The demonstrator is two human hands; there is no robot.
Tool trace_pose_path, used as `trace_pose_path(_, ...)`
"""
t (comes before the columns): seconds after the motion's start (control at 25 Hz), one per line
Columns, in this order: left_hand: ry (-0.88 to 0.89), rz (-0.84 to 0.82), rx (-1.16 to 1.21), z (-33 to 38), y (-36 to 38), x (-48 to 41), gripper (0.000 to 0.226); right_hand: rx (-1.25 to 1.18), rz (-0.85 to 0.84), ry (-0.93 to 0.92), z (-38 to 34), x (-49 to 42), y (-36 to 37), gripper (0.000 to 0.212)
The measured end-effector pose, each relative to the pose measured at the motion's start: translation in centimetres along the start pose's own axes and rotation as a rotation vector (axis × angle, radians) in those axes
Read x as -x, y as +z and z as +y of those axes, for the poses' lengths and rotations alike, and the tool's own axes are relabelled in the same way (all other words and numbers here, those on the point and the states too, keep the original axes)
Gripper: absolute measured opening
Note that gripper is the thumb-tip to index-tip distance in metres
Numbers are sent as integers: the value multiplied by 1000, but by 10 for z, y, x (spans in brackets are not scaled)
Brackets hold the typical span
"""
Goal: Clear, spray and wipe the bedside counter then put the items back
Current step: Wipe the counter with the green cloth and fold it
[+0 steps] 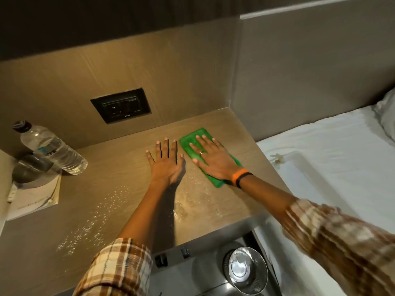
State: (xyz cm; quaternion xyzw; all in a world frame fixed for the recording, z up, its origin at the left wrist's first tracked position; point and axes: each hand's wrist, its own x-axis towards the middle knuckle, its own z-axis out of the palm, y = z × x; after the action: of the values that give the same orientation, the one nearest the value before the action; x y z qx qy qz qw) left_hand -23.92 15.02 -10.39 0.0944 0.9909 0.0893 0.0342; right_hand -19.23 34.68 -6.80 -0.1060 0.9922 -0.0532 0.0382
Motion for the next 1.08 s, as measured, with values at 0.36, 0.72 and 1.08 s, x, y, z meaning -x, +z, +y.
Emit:
trace_pose_path(0.36,-25,-189,66,2,-18,-8,66,-221,132,462,-112,65,23,70)
trace_pose_path(0.72,345,67,46,50,-6,74,63,-232,251,391,-51,76,24,57)
trace_pose_path(1.08,-57,26,20,18,-31,-15,69,-211,276,506,-46,72,31,77)
